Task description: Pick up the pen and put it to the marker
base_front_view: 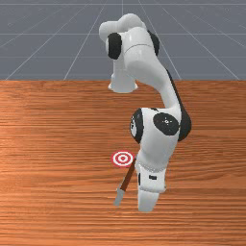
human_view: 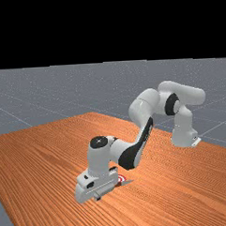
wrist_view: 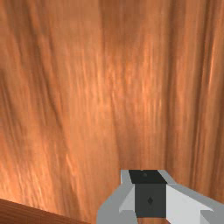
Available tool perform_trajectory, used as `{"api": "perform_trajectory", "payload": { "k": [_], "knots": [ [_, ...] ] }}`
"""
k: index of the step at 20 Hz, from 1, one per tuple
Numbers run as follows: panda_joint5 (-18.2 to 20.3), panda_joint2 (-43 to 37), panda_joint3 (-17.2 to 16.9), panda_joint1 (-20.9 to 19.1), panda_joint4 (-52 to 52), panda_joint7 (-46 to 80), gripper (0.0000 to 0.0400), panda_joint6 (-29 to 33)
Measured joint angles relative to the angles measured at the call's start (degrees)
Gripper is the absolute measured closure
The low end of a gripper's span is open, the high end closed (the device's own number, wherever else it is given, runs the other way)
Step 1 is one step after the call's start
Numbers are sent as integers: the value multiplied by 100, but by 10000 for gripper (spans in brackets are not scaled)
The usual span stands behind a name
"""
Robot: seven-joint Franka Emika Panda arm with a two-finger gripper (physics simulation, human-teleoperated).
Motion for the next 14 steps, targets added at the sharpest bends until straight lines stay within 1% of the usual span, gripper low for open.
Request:
{"api": "perform_trajectory", "payload": {
  "k": [3, 4, 5, 7, 9, 10, 13, 14],
  "knots": [
    [145, -198, 136, -327, -378, -352, 400, 266],
    [226, -440, 230, -449, -904, -453, 400, 800],
    [57, -212, 24, -348, -411, -325, 400, 286],
    [93, -238, 57, -419, -461, -400, 400, 327],
    [237, -262, 180, -547, -505, -492, 400, 368],
    [218, -274, 187, -567, -531, -582, 400, 391],
    [236, -145, 178, -776, -270, -830, 400, 183],
    [245, -217, 185, -772, -271, -889, 388, -450]
  ]
}}
